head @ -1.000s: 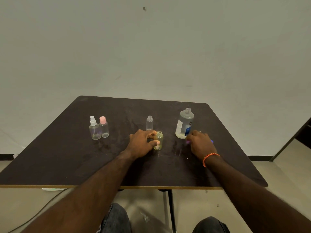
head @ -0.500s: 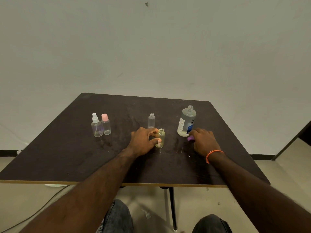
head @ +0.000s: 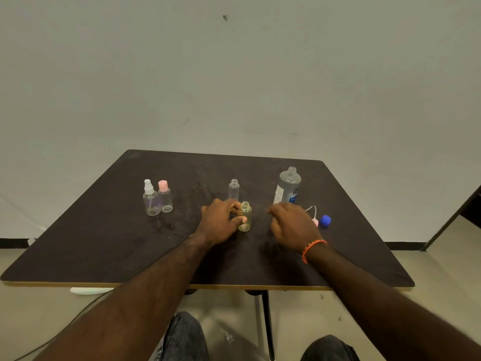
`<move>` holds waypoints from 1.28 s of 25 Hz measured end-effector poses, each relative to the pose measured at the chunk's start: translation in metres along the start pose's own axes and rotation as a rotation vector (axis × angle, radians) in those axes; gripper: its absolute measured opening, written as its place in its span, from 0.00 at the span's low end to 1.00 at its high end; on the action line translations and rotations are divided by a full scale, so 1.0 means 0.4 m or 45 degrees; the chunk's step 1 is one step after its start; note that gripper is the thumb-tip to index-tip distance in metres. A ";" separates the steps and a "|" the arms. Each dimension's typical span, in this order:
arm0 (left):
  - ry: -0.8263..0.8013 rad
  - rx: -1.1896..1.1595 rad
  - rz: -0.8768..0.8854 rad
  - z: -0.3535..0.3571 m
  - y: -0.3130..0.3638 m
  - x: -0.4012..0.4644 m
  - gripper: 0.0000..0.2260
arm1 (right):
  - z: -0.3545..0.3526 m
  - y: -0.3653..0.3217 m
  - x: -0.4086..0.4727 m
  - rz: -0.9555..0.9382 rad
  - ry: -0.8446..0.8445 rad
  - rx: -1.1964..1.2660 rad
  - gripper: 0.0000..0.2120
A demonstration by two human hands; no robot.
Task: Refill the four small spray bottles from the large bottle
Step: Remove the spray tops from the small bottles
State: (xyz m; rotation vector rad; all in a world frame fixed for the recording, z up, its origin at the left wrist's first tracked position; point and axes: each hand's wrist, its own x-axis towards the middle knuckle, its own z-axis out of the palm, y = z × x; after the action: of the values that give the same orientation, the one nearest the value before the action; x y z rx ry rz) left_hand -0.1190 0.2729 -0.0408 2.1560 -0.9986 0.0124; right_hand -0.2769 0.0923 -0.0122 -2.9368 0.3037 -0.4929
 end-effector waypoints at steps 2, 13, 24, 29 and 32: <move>0.007 0.074 0.018 -0.016 -0.005 -0.006 0.13 | 0.014 -0.059 0.029 0.068 -0.038 0.252 0.21; 0.051 0.185 -0.168 -0.124 -0.102 0.089 0.13 | 0.124 -0.246 0.233 0.418 0.053 0.847 0.17; 0.007 0.256 -0.267 -0.090 -0.113 0.177 0.17 | 0.205 -0.246 0.274 0.366 0.077 0.817 0.12; -0.015 0.255 -0.231 -0.140 -0.080 0.158 0.35 | 0.190 -0.256 0.239 0.381 0.200 0.802 0.16; 0.113 0.364 -0.112 -0.236 -0.066 0.146 0.32 | 0.161 -0.269 0.206 0.323 0.211 0.636 0.15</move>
State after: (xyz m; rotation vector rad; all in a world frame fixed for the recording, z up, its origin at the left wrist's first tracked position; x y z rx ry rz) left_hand -0.0339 0.3057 0.0283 2.4340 -0.8936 0.2192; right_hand -0.1605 0.1853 -0.0280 -2.3413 0.4850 -0.6632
